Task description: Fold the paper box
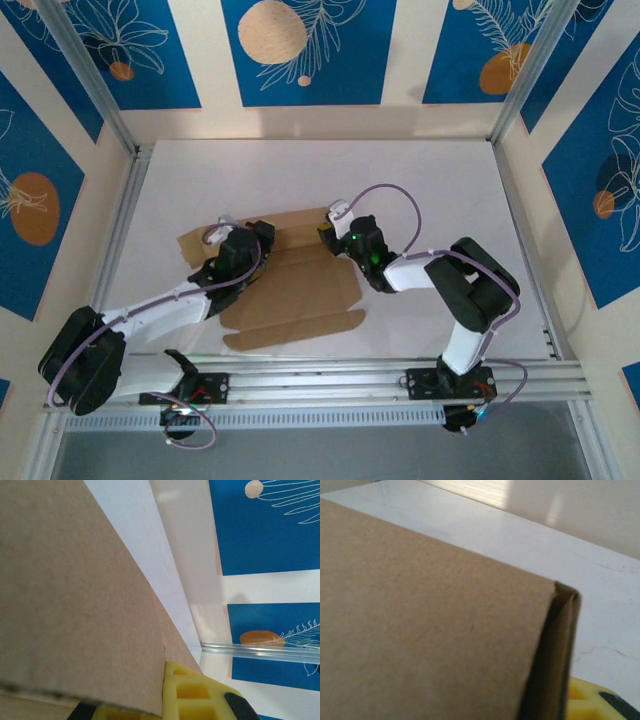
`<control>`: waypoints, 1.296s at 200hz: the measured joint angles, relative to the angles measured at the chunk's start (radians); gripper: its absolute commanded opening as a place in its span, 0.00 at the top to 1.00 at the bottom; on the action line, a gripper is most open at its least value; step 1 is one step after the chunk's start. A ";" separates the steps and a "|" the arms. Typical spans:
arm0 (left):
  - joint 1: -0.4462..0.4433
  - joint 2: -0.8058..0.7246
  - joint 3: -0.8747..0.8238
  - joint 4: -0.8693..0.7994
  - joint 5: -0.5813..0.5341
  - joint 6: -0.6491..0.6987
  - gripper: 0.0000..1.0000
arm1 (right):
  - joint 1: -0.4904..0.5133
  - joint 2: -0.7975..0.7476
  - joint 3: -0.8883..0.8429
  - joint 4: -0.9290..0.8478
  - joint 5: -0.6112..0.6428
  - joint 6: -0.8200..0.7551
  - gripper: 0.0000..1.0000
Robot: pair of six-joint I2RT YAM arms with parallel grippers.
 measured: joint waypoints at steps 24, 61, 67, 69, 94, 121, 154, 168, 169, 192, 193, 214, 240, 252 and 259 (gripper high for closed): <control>0.000 0.000 0.001 -0.002 0.000 0.000 1.00 | 0.022 0.000 -0.006 -0.013 0.034 0.023 0.49; 0.000 0.000 0.001 0.000 0.000 0.000 1.00 | 0.032 0.000 -0.059 0.000 0.058 0.038 0.50; -0.001 0.000 0.001 0.000 0.000 0.000 1.00 | 0.032 0.000 -0.065 0.001 0.062 0.038 0.51; -0.001 0.000 0.001 0.000 0.000 0.000 1.00 | 0.032 0.000 -0.067 0.001 0.063 0.037 0.51; -0.003 0.000 0.001 0.001 0.000 -0.004 1.00 | 0.032 0.004 -0.072 0.010 0.084 0.038 0.56; -0.004 0.000 0.001 0.001 0.000 -0.011 1.00 | 0.032 0.015 -0.067 0.023 0.101 0.032 0.62; -0.005 0.000 0.001 0.000 -0.005 -0.016 1.00 | 0.041 0.030 -0.013 -0.004 0.141 0.016 0.77; -0.006 0.000 0.001 -0.004 -0.012 -0.018 1.00 | 0.057 0.044 0.001 -0.006 0.189 0.003 0.79; -0.006 0.000 0.001 -0.005 -0.013 -0.018 1.00 | 0.058 0.044 0.002 -0.006 0.191 0.003 0.79; -0.006 0.000 0.002 -0.020 -0.026 -0.029 1.00 | 0.082 0.069 0.033 -0.018 0.275 -0.010 0.85; -0.006 0.000 0.003 -0.021 -0.027 -0.030 1.00 | 0.083 0.071 0.035 -0.019 0.281 -0.009 0.86; -0.006 0.000 0.005 -0.036 -0.043 -0.043 1.00 | 0.103 0.103 0.072 -0.024 0.356 -0.011 0.89; -0.006 0.001 0.006 -0.043 -0.068 -0.051 1.00 | 0.132 0.152 0.124 -0.025 0.449 -0.015 0.90; -0.006 0.002 0.006 -0.047 -0.079 -0.053 1.00 | 0.143 0.173 0.148 -0.024 0.486 -0.014 0.90; -0.006 0.002 0.006 -0.049 -0.084 -0.053 1.00 | 0.148 0.183 0.159 -0.025 0.503 -0.014 0.90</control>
